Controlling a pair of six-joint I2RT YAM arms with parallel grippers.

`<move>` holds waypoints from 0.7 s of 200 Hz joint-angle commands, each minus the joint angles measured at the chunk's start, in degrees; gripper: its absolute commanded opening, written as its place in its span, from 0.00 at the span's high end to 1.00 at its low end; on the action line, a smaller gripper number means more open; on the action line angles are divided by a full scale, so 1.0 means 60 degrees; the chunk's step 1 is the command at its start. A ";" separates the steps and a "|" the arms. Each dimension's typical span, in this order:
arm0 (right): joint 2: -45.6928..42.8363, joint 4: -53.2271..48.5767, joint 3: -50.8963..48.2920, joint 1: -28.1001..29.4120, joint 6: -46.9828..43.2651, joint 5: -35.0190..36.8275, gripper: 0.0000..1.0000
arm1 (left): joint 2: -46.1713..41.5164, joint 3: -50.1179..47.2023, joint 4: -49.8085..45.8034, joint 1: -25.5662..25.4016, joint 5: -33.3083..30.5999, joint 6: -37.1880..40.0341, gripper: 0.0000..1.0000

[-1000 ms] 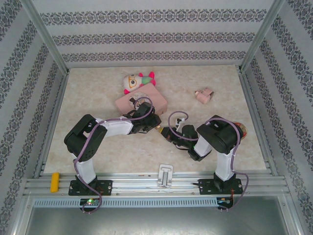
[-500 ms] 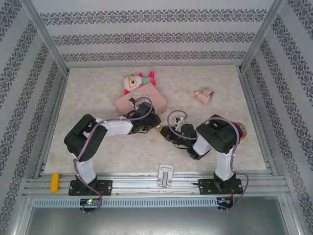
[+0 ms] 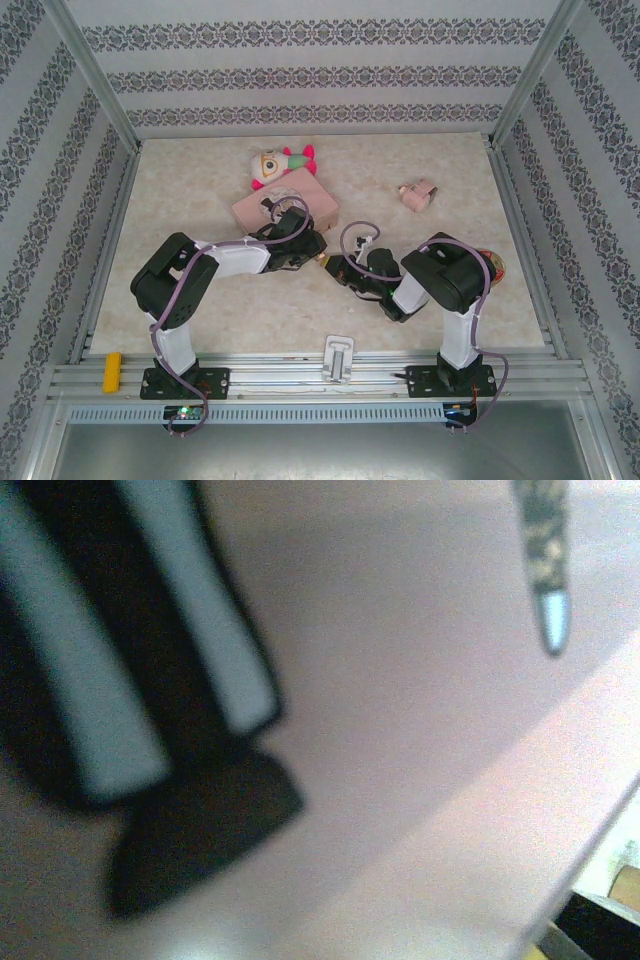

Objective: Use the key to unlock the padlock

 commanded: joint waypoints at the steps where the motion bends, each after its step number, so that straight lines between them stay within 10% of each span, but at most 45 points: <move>1: -0.0010 0.0722 0.0772 -0.0090 -0.0359 0.0921 1.00 | 0.0256 -0.0368 -0.0946 -0.0395 0.2060 -0.0798 0.97; 140: -0.2200 -0.3415 0.1455 0.0233 -0.2715 0.1371 1.00 | 0.0375 -0.0036 -0.0903 -0.0455 0.2325 -0.0759 0.97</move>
